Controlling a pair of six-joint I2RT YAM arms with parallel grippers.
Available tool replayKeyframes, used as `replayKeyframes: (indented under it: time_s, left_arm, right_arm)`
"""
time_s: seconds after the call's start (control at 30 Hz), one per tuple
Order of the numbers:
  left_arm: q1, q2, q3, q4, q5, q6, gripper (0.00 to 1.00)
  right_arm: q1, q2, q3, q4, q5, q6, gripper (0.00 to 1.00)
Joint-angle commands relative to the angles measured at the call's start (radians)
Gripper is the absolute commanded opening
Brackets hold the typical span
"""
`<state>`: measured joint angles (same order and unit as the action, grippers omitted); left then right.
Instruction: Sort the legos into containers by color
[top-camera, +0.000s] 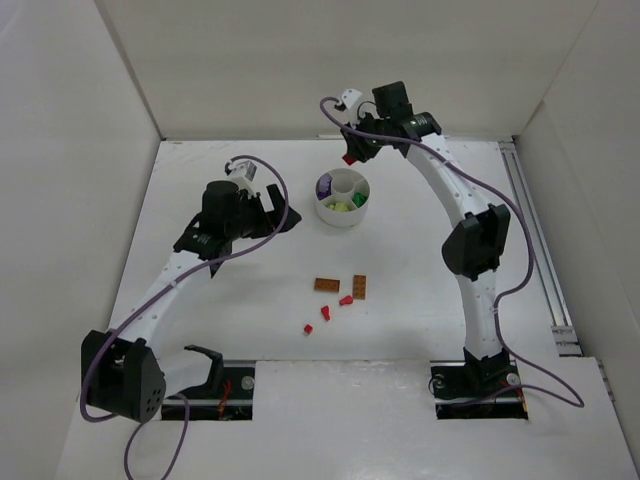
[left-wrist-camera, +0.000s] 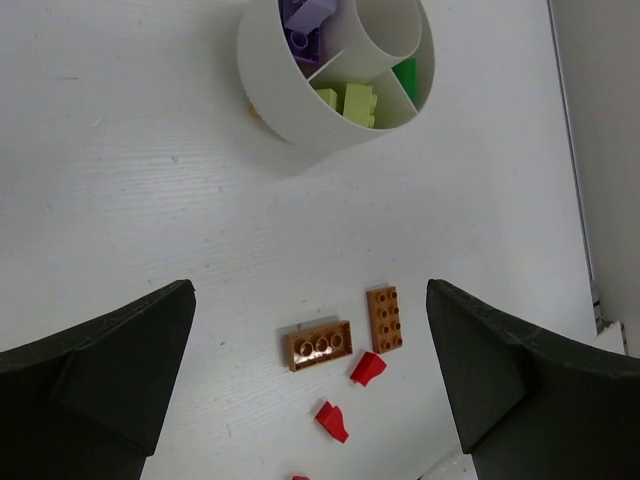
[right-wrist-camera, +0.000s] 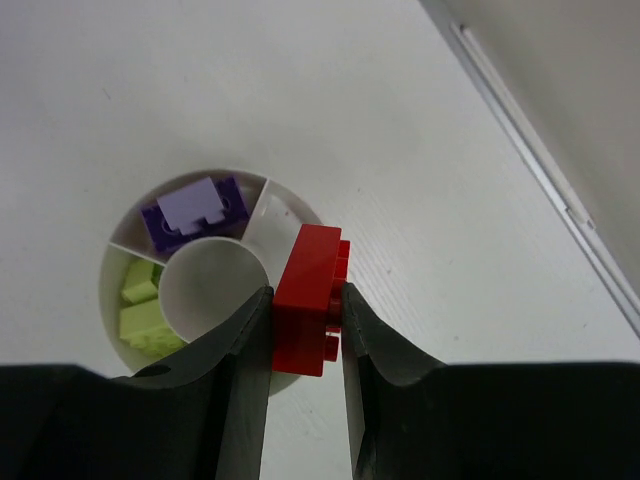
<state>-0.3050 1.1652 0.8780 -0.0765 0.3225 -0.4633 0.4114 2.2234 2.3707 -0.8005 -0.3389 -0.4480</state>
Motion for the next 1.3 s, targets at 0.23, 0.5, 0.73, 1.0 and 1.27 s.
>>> replayKeyframes:
  time_s: [0.23,0.5,0.73,1.0,1.27]
  left_arm:
    - [0.003,-0.052,0.024,0.029,0.016,-0.006,1.0]
    - [0.003,-0.018,0.015,0.009,0.026,-0.006,1.0]
    - [0.003,0.001,0.015,0.009,0.046,-0.006,1.0]
    - [0.003,0.001,0.015,0.009,0.055,-0.015,1.0]
    - [0.003,-0.018,0.006,0.018,0.073,-0.034,1.0]
  right_arm:
    - [-0.006,0.038,-0.002,-0.045,0.052,-0.103,0.0]
    - [-0.006,0.07,-0.002,-0.045,0.052,-0.103,0.0]
    - [-0.006,0.102,0.007,-0.034,0.043,-0.083,0.07]
    - [-0.006,0.099,0.007,-0.034,0.043,-0.063,0.4]
    - [-0.006,0.006,-0.022,0.007,0.055,-0.052,0.5]
